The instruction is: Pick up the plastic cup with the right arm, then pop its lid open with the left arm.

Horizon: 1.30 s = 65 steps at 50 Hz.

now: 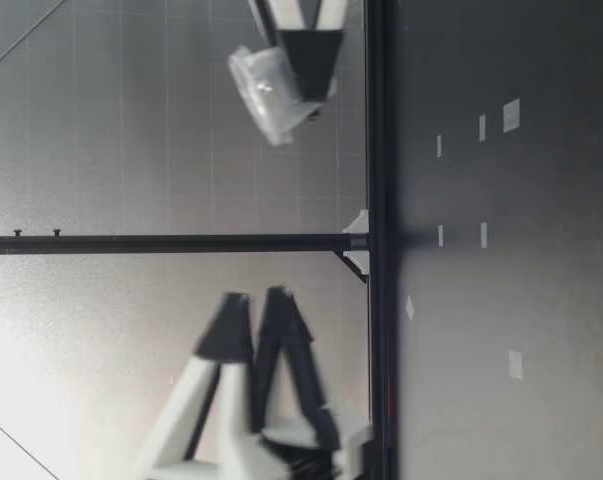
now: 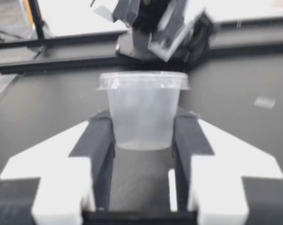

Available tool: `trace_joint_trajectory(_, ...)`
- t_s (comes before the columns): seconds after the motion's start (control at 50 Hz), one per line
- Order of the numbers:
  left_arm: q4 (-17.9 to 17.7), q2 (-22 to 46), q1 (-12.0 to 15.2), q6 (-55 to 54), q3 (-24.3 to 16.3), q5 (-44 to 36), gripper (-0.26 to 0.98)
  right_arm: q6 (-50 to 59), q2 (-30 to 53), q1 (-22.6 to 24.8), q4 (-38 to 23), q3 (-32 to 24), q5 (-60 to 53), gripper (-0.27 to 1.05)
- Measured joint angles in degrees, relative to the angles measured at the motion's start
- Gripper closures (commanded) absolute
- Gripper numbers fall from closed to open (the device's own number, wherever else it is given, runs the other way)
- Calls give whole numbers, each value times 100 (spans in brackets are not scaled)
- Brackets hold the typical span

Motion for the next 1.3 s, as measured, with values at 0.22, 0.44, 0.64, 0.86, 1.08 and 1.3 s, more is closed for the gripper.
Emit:
trace_joint_trajectory(0.22,229,536,-9,-2575,-571,176,-1,-167,422,0,-149,-378,-35,40)
trace_joint_trajectory(0.44,396,642,-26,-2892,-940,255,-1,-158,650,0,-404,-606,-35,40)
trace_joint_trajectory(0.64,413,580,-44,-2856,-932,272,-1,88,817,0,-413,-580,431,43)
trace_joint_trajectory(0.86,422,264,-53,-2637,-896,272,0,545,914,9,-404,-457,694,45)
trace_joint_trajectory(1.08,422,237,-53,-1784,-879,299,0,782,800,44,-404,-439,817,45)
trace_joint_trajectory(1.3,422,202,-44,1081,-729,949,0,932,-9,70,-439,-475,879,46)
